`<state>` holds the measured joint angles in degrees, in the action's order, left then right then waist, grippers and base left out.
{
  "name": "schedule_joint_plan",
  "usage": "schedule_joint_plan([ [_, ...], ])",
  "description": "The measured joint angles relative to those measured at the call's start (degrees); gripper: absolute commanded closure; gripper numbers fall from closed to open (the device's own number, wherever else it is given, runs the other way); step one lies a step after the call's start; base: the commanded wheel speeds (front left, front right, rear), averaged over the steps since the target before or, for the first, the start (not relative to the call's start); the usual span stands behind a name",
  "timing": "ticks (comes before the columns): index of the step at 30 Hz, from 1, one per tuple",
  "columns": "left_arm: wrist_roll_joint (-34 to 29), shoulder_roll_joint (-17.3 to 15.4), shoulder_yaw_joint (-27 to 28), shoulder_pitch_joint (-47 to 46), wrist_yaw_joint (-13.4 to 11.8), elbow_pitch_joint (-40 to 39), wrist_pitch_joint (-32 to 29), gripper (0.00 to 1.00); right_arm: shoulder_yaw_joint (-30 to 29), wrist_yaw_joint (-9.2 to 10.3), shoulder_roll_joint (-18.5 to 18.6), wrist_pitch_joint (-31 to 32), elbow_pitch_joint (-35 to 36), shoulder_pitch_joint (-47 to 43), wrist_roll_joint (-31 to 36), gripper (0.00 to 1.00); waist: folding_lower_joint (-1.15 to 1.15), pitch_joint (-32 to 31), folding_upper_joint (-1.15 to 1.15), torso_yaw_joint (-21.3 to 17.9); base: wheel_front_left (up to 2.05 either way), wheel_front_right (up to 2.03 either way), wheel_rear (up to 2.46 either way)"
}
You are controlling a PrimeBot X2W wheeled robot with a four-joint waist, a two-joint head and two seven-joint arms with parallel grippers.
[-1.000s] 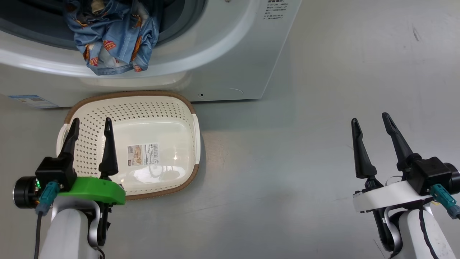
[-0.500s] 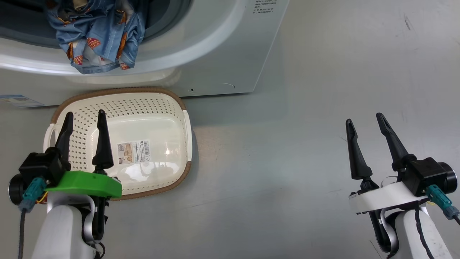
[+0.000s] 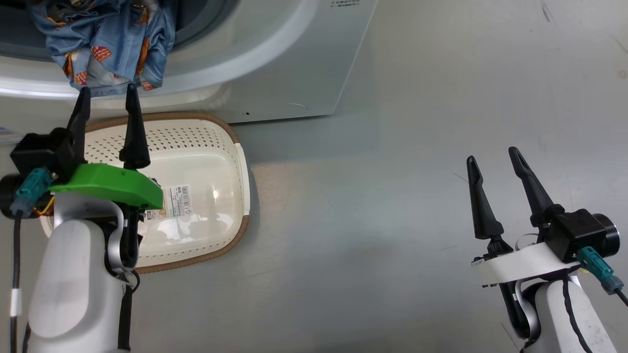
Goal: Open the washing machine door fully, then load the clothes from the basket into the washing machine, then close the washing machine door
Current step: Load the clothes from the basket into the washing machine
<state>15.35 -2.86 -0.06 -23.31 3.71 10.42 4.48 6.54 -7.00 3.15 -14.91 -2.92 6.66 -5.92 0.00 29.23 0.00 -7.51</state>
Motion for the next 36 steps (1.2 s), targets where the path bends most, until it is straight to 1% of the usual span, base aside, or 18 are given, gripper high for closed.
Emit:
schedule_joint_plan([
  [7, -1.1, -0.9, -0.4, -4.0, -0.5, 0.6, -2.1, 0.0, 0.2, 0.0, -0.1, 0.0, 0.0, 0.0, 0.0, 0.0, 0.0, 0.4, 0.0, -1.0, 0.0, 0.0, 0.0],
  [18, -5.1, -2.3, -3.0, -8.9, -0.8, 6.2, -6.2, 0.0, 1.4, 0.0, -0.4, 0.0, -0.1, 0.7, 0.0, 0.0, 0.0, 1.8, 0.0, -2.5, 0.0, 0.0, 0.0],
  [22, -5.8, -2.8, -3.1, -10.7, -1.3, 7.9, -6.8, 0.0, 1.5, -0.01, -0.4, 0.0, -0.1, 1.1, -0.2, 0.0, 0.0, 2.5, 0.0, -3.2, 0.0, 0.0, 0.0],
  [28, -8.1, -5.5, -2.3, -12.8, -3.5, 10.3, -7.4, 0.0, 1.5, -0.01, -0.6, 0.0, -0.1, 1.1, -1.3, 0.0, 0.0, 3.9, 0.0, -4.4, 0.0, 0.0, 0.0],
  [30, -9.5, -6.4, -2.3, -13.6, -3.8, 11.4, -7.5, 0.0, 1.5, -0.01, -0.6, 0.0, -0.1, 1.1, -1.3, 0.0, 0.0, 4.4, 0.0, -4.7, 0.0, 0.0, 0.0],
  [36, -10.6, -6.7, -2.9, -15.4, -4.3, 13.8, -7.5, 0.0, 1.5, -0.01, -0.6, 0.0, -0.1, 1.4, -1.6, 0.0, 0.0, 6.1, 0.0, -5.7, 0.0, 0.0, 0.0],
])
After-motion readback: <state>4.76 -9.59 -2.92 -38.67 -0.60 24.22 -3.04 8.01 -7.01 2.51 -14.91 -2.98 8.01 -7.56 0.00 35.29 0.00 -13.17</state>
